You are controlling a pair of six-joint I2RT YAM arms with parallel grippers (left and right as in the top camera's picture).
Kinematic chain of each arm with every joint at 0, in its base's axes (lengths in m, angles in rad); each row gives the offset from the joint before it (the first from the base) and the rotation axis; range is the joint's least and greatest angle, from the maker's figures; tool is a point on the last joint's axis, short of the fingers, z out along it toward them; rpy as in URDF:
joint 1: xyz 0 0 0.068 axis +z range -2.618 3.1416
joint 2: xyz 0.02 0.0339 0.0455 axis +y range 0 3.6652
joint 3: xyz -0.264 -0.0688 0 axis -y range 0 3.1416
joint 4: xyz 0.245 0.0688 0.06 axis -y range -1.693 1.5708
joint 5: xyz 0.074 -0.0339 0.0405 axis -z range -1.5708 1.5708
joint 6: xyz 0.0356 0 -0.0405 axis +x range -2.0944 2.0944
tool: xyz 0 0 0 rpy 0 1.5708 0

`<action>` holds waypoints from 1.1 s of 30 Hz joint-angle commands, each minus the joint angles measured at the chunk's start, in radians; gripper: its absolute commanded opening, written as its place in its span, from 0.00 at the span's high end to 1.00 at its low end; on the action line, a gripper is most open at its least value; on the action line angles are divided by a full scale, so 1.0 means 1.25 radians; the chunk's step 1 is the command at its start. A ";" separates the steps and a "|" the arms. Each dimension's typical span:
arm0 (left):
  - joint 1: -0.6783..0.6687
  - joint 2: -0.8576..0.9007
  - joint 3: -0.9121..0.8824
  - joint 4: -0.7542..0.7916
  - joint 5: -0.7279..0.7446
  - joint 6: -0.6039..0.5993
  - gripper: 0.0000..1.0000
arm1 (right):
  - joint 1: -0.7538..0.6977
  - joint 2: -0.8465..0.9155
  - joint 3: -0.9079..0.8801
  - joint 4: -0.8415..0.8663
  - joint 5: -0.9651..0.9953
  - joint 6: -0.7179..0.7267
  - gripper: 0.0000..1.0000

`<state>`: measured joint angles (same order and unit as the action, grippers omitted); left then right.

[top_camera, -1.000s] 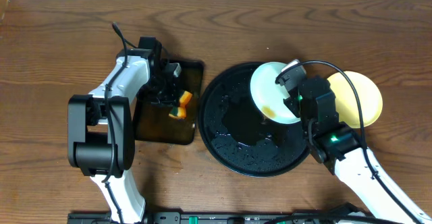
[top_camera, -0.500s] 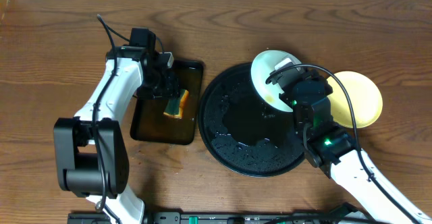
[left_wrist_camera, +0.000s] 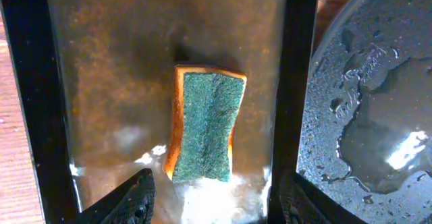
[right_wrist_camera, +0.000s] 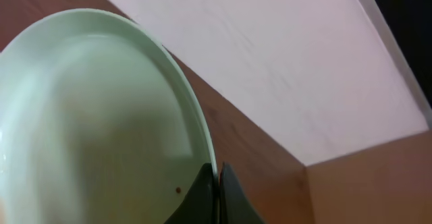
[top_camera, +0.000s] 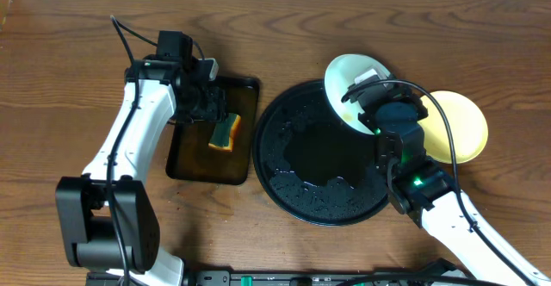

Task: Clean dirty plates on tray and stack at the side
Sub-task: 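Lower the pale blue plate onto the yellow plate with the right gripper, then release the sponge onto the rectangular tray and open the right gripper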

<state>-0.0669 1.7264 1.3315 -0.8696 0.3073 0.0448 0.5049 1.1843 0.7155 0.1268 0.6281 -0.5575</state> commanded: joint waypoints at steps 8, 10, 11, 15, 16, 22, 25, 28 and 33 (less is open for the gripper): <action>0.004 -0.053 -0.004 -0.011 -0.042 -0.029 0.39 | -0.298 -0.013 0.019 -0.170 -0.075 0.434 0.99; 0.004 -0.063 -0.004 -0.017 -0.101 -0.075 0.39 | -0.377 -0.013 0.019 -0.196 -0.147 0.484 0.99; 0.004 -0.070 -0.004 -0.022 -0.128 -0.091 0.39 | -0.414 -0.012 0.019 -0.204 -0.189 0.500 0.99; 0.004 -0.094 -0.004 -0.028 -0.154 -0.107 0.36 | -0.558 -0.006 0.019 -0.235 -0.323 0.545 0.99; 0.004 -0.099 -0.004 -0.028 -0.154 -0.107 0.35 | -0.585 -0.002 0.019 -0.244 -0.338 0.551 0.99; 0.004 -0.103 -0.004 -0.031 -0.154 -0.107 0.35 | -0.701 0.070 0.019 -0.281 -0.417 0.563 0.98; 0.004 -0.103 -0.004 -0.031 -0.154 -0.107 0.35 | -0.708 0.102 0.019 -0.256 -0.417 0.562 0.90; 0.004 -0.103 -0.004 -0.034 -0.154 -0.106 0.34 | -0.707 0.110 0.019 -0.219 -0.444 0.562 0.62; 0.004 -0.103 -0.004 -0.054 -0.154 -0.106 0.21 | -0.684 0.092 0.026 -0.237 -0.690 0.537 0.01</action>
<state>-0.0669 1.6115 1.3315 -0.9203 0.1268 -0.0826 -0.3725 1.3209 0.7212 -0.1387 -0.0227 0.1291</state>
